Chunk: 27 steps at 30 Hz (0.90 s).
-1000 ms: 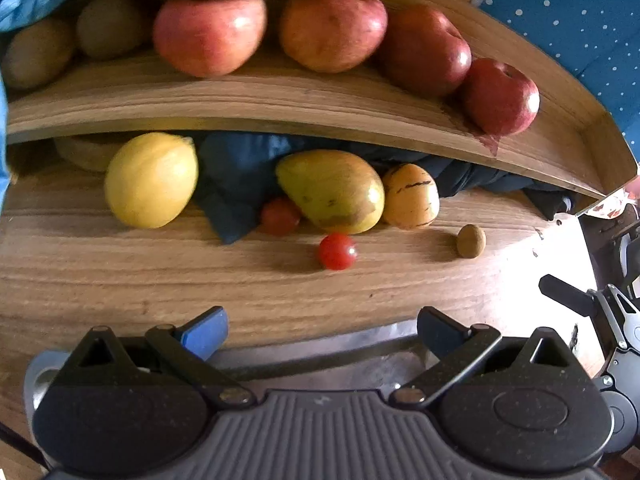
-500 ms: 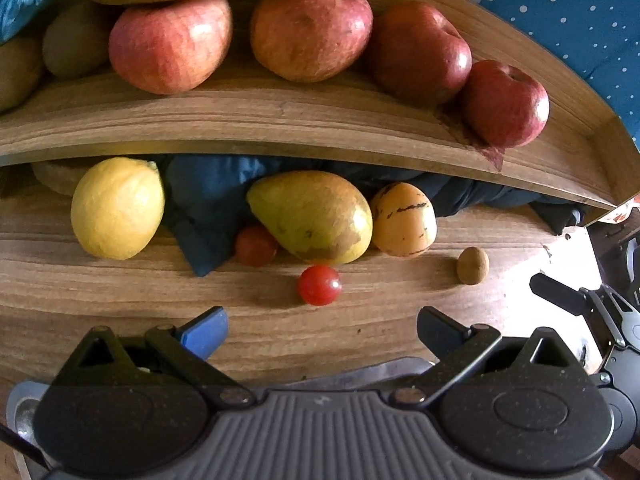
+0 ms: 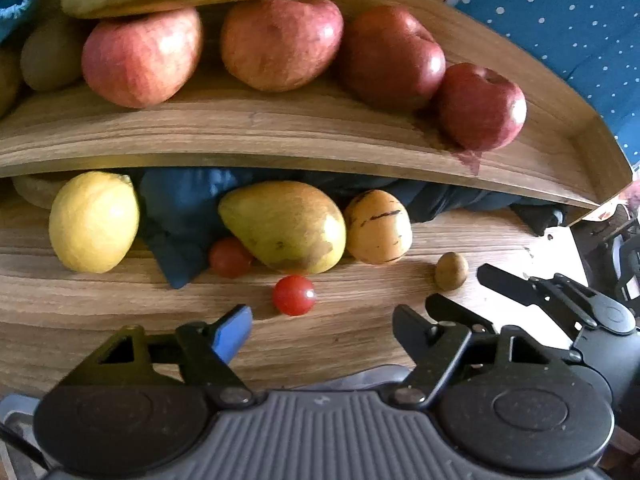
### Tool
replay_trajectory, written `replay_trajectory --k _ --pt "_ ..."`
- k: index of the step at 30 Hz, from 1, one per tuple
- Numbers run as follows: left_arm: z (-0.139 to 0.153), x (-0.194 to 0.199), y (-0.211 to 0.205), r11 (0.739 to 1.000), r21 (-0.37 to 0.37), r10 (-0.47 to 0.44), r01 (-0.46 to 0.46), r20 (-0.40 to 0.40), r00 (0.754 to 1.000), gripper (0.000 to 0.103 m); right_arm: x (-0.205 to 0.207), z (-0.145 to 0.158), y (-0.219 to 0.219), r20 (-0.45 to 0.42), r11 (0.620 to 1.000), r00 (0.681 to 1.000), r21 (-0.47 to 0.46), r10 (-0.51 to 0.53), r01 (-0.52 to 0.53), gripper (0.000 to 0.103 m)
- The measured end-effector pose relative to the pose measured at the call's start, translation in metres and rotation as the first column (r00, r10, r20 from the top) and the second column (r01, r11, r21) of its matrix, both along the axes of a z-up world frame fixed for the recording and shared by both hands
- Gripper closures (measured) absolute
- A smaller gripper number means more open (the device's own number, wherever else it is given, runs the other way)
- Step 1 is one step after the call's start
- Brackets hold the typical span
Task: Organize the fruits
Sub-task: 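Move both grippers past the tray toward the fruits under the shelf, then grasp a cherry tomato with the left gripper while the right grasps a small brown fruit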
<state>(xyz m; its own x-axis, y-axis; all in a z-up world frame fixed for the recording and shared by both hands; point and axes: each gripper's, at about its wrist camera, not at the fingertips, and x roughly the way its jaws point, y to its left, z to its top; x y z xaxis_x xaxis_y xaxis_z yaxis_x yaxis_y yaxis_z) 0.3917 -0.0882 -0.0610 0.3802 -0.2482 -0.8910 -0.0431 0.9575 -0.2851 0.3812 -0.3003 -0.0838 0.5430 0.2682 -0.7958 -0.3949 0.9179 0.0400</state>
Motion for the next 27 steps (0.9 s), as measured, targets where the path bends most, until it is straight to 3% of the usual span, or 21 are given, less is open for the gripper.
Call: replay_trajectory --k 10,27 --pt "-0.001 0.002 0.004 0.999 0.011 0.034 -0.033 -0.005 0.999 0.051 0.008 -0.003 0.001 -0.017 1.0 1.0 0.021 -0.011 0.011 0.052" --pt "-0.01 0.004 0.007 0.998 0.005 0.067 -0.067 -0.014 0.998 0.076 0.014 -0.004 0.005 -0.028 1.0 0.999 0.018 -0.019 0.019 0.064"
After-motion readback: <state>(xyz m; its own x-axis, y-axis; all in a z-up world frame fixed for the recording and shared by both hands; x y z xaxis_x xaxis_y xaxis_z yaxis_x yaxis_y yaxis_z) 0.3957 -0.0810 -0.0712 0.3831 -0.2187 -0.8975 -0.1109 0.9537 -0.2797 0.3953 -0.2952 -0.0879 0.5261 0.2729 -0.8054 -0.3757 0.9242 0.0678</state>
